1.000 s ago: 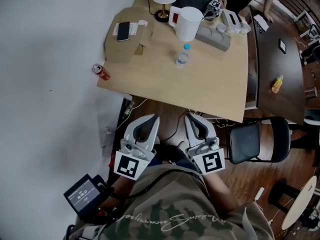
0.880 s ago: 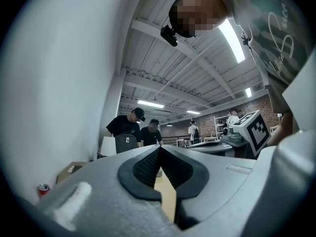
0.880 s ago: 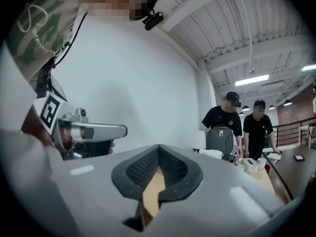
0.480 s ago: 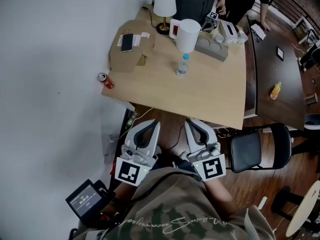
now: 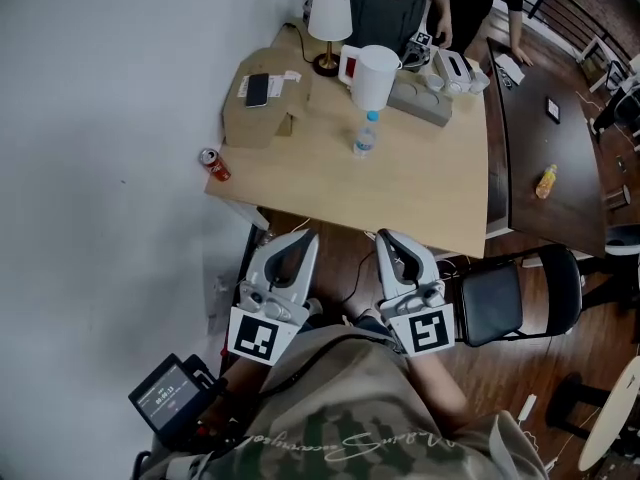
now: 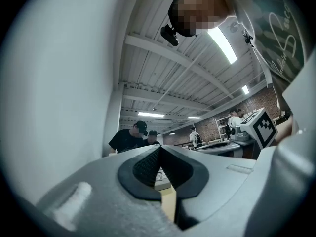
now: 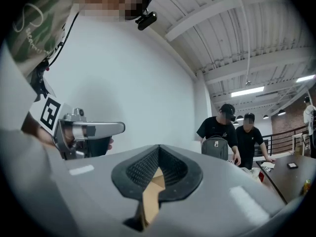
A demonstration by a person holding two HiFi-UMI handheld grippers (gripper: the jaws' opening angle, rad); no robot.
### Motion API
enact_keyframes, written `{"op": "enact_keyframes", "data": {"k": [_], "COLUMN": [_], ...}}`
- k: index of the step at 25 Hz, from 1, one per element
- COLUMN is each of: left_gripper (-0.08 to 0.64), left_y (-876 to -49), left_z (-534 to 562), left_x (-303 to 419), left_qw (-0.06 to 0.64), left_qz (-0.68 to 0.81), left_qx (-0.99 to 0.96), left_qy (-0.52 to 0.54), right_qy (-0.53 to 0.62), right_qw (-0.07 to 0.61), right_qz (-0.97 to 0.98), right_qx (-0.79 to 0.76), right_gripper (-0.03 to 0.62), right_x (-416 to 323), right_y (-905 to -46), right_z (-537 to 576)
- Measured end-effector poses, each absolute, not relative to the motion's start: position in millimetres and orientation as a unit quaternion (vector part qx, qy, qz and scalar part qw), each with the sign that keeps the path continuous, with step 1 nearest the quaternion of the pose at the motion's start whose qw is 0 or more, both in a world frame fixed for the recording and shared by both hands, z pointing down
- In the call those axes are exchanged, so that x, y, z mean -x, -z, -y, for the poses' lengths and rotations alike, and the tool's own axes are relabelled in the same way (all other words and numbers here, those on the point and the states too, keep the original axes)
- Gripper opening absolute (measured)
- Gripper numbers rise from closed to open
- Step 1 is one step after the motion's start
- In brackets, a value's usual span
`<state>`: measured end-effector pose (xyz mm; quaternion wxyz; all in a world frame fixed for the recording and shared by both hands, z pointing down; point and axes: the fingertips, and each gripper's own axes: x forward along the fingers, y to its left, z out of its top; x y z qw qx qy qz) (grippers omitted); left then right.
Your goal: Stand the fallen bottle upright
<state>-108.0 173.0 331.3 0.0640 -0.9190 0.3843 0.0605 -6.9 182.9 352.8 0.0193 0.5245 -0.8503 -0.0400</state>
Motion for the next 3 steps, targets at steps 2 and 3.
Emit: {"op": "enact_keyframes", "data": {"k": [2, 3], "left_gripper": [0.000, 0.000], "left_y": [-331.3, -331.3], "left_z": [-174.9, -176.1], "left_x": [107.9, 107.8], "left_qw": [0.062, 0.061], "left_qz": [-0.382, -0.381], "left_qx": [0.920, 0.920], "left_qy": [-0.062, -0.062], "right_qy": [0.041, 0.041], "right_qw": [0.019, 0.018], "right_qz": [0.851, 0.851], "right_qx": [-0.524, -0.524], "right_gripper": [0.000, 0.000], "right_x": [9.5, 10.5], "right_y": [-352.4, -352.1], "right_z": [-184.3, -185.1]}}
